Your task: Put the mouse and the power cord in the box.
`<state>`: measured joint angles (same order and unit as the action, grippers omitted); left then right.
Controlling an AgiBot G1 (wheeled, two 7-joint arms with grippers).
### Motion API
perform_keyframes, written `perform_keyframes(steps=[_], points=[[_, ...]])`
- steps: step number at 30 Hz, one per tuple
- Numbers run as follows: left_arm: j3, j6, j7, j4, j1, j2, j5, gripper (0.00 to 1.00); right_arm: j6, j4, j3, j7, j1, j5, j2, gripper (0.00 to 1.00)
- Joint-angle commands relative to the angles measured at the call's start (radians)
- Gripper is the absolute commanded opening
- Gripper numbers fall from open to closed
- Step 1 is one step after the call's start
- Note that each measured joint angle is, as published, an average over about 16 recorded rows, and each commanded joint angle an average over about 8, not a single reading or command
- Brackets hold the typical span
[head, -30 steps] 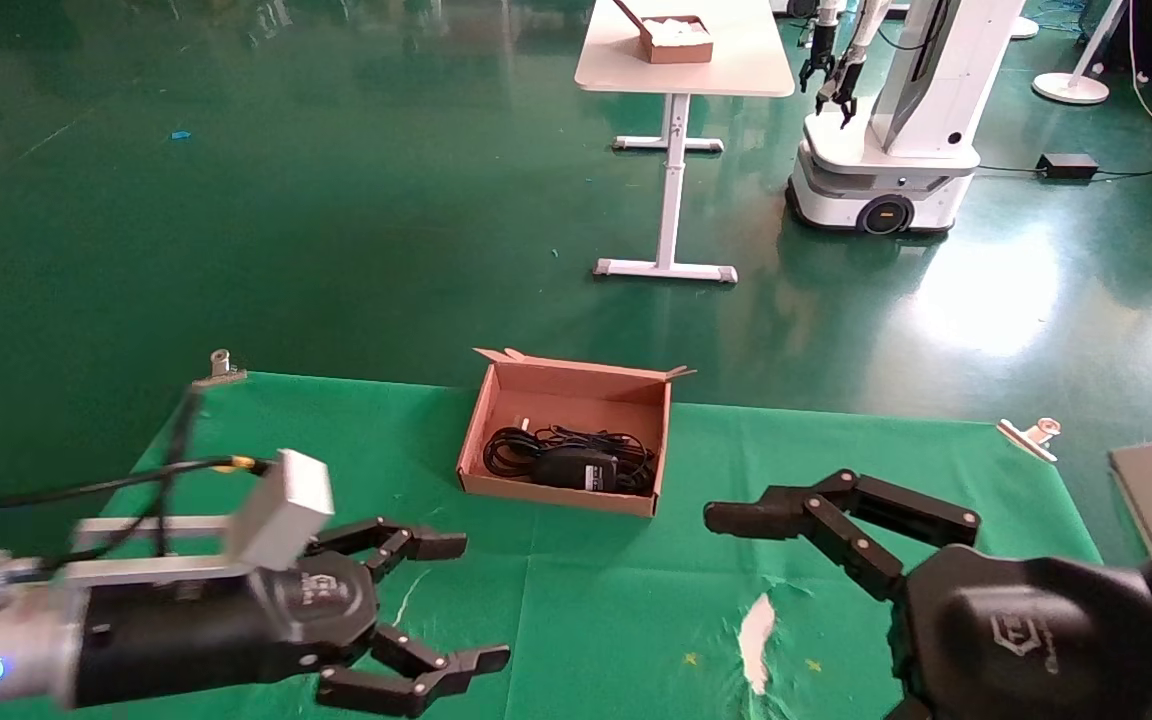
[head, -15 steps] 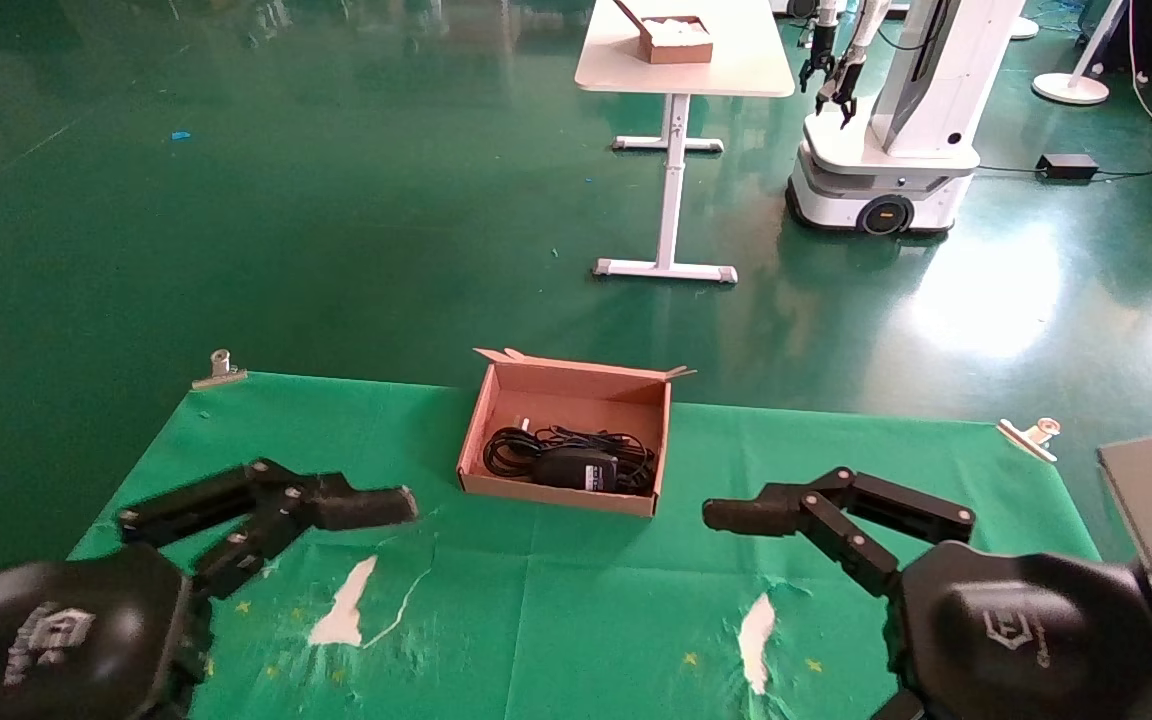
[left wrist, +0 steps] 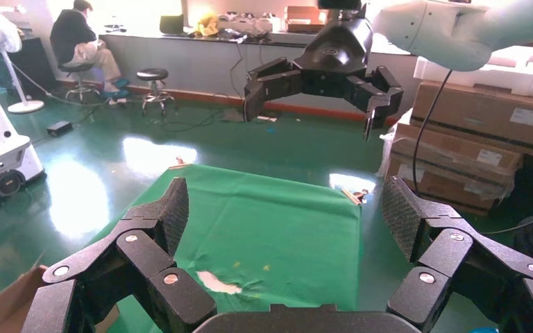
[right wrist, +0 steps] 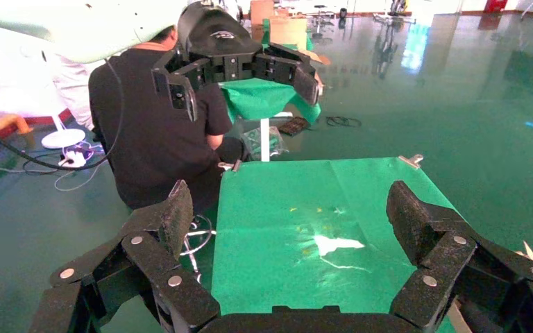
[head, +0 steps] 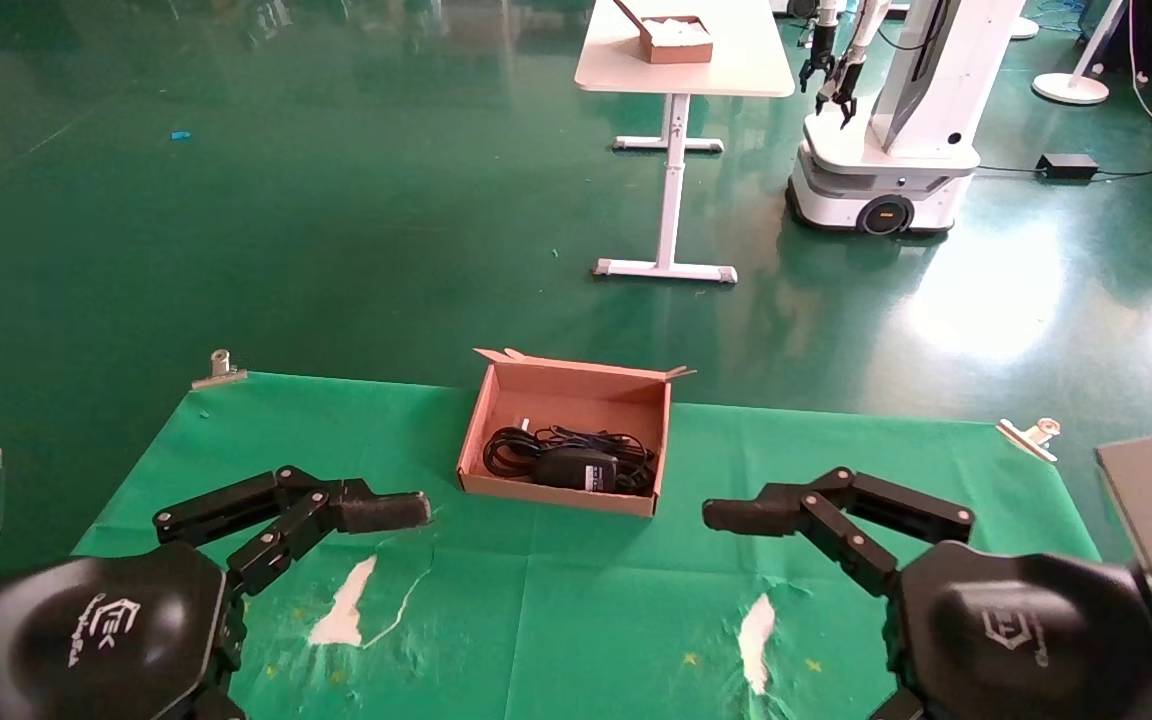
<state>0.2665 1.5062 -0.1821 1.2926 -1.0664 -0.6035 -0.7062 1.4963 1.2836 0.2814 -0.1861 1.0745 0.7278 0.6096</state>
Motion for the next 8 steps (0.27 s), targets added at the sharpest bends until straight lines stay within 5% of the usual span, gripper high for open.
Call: perform_keyframes(steps=[1,8], points=[[0.003,-0.003,-0.002,-0.002,-0.002,-0.002,-0.006,1.00,0.000,0.000,0.000,0.000,0.000,0.000,0.000,1.00],[0.008,-0.007,-0.004,-0.006,-0.005,-0.005,-0.015,1.00,0.000,-0.001,0.001,0.000,0.000,0.000,0.000,1.00]])
